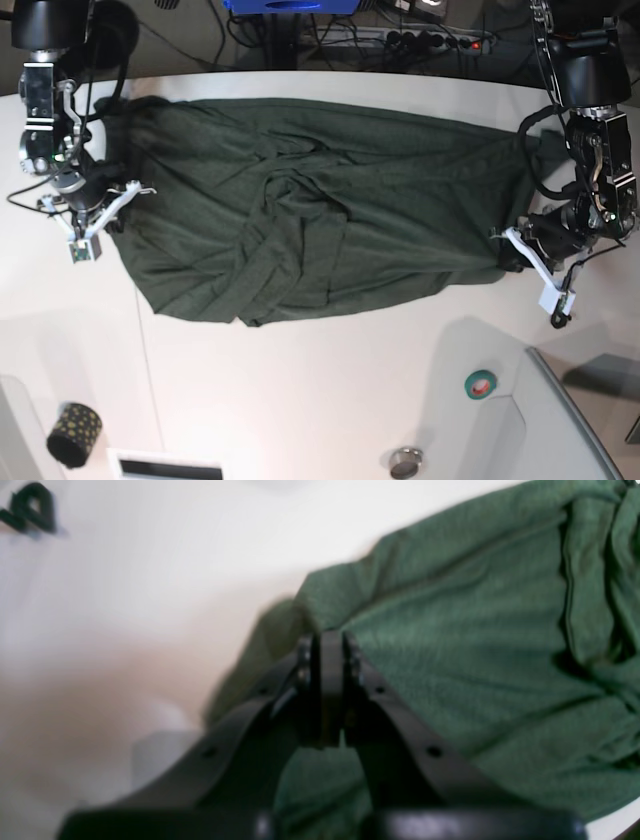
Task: Layout the t-shirt on the table in an organized manner, then fold the t-shirt properly
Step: 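Drag the held shirt edge with the left gripper away from the right gripper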
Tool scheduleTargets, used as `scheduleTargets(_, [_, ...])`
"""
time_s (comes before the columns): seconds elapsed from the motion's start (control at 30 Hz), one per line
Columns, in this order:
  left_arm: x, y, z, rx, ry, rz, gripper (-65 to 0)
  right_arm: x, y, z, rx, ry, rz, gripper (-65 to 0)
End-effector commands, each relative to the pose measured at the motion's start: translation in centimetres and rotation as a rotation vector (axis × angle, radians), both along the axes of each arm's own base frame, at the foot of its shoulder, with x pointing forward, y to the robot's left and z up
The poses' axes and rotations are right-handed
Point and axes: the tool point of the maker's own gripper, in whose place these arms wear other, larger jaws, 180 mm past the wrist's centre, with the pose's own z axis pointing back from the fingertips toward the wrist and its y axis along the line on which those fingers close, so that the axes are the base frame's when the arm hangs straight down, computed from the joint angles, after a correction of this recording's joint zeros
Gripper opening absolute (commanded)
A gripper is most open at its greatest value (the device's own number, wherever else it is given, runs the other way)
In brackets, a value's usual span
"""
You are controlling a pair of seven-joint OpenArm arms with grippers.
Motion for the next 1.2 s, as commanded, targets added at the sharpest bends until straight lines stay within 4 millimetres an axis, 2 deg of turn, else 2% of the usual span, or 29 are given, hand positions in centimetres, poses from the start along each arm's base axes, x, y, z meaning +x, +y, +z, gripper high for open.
scheduleTargets(0.0, [1.1, 0.4, 1.4, 0.005, -0.048, 0.004, -65.0, 1.1, 0.0, 1.1, -0.007, -0.044, 0.010, -64.8])
scheduleTargets(0.13, [0.5, -1.2, -0.1, 0.002, -0.002, -0.046, -65.0, 0.1, 2.7, 0.3, -0.001, -0.019, 0.098, -64.8])
scheduleTargets(0.27, [-0.2, -1.5, -1.4, -0.010, 0.037, -0.045, -65.0, -0.4, 7.4, 0.4, 0.019, -0.022, 0.229, -64.8])
scheduleTargets(0.37, [0.0, -1.4, -1.3, -0.010, 0.031, -0.044, -65.0, -0.6, 8.7, -1.1, 0.027, 0.023, 0.259, -64.8])
scheduleTargets(0.47, [0.1, -1.1, -1.0, -0.005, 0.027, -0.040, -65.0, -1.2, 8.3, -3.6, 0.039, 0.096, 0.226, -64.8])
scheduleTargets(0.53, [0.1, -0.9, -1.0, -0.001, 0.027, -0.039, -65.0, -1.8, 6.9, -4.9, 0.040, 0.140, 0.179, -64.8])
scheduleTargets(0.63, [0.1, -0.8, -1.0, 0.001, 0.027, -0.039, -65.0, -2.1, 4.7, -5.7, 0.042, 0.164, 0.107, -64.8])
scheduleTargets(0.8, [1.1, -0.8, -0.1, 0.001, 0.002, -0.038, -65.0, -2.1, 1.6, -5.6, 0.014, 0.166, 0.052, -64.8])
scheduleTargets(0.93, [2.4, -0.7, 1.0, 0.002, -0.028, -0.035, -65.0, -2.1, 1.1, -5.6, 0.008, 0.166, 0.045, -64.8])
scheduleTargets(1.0, [2.7, -0.4, 1.0, 0.028, -0.027, -0.038, -65.0, -2.3, 0.1, -5.5, -0.010, 0.170, 0.043, -64.8])
scheduleTargets(1.17, [4.2, -0.3, 1.2, 0.129, -0.027, -0.048, -65.0, -2.3, -0.4, -5.5, -0.020, 0.171, 0.043, -64.8])
